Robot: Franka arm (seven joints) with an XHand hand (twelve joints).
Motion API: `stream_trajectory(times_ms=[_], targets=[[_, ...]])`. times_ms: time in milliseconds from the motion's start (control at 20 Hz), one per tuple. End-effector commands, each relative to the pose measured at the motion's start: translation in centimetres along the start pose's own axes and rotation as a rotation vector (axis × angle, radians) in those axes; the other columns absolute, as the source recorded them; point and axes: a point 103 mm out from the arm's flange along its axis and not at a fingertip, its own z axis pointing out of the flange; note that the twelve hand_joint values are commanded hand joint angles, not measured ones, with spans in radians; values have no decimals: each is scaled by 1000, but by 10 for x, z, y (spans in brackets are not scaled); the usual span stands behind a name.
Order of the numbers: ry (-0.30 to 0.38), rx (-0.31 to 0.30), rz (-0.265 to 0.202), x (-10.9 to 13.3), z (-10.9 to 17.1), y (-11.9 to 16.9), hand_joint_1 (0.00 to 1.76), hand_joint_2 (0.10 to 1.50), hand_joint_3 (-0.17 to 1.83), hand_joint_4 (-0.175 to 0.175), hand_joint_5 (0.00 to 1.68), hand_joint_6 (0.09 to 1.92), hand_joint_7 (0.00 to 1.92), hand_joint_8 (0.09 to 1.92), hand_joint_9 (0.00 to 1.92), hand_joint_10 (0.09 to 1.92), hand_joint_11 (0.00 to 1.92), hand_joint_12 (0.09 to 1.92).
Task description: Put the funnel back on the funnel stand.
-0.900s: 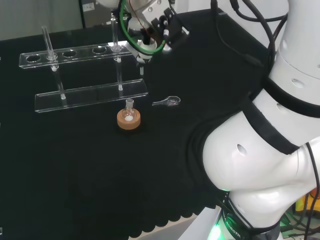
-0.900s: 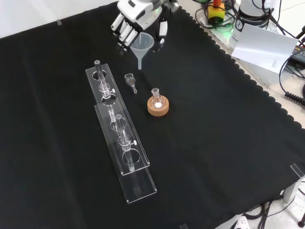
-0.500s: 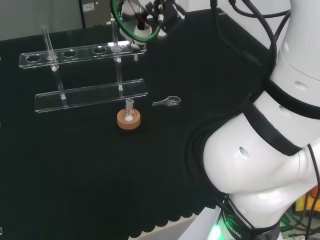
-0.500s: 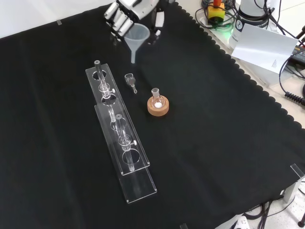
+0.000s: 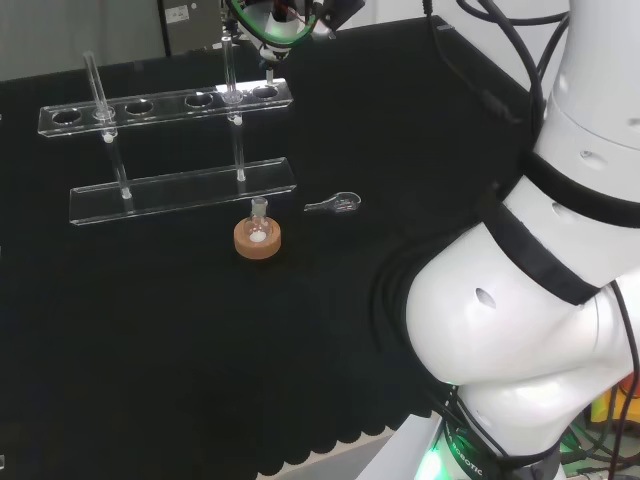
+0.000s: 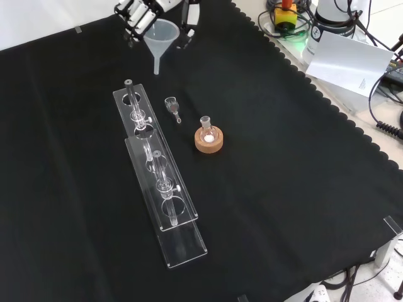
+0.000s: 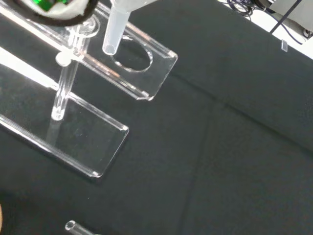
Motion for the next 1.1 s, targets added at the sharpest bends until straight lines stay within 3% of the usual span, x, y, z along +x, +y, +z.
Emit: stream_trajectory(times_ms=[50, 550, 1100], targets=[[38, 17, 3, -34, 13, 31, 830, 704, 594, -38, 531, 702, 483, 734, 895, 678, 365, 1303], [40, 33, -13, -39, 26, 46, 830, 702, 600, -39, 530, 704, 485, 735, 894, 682, 366, 1304], [10, 41, -32, -18, 22, 55, 830, 700, 604, -39, 529, 705, 485, 735, 895, 685, 367, 1304]])
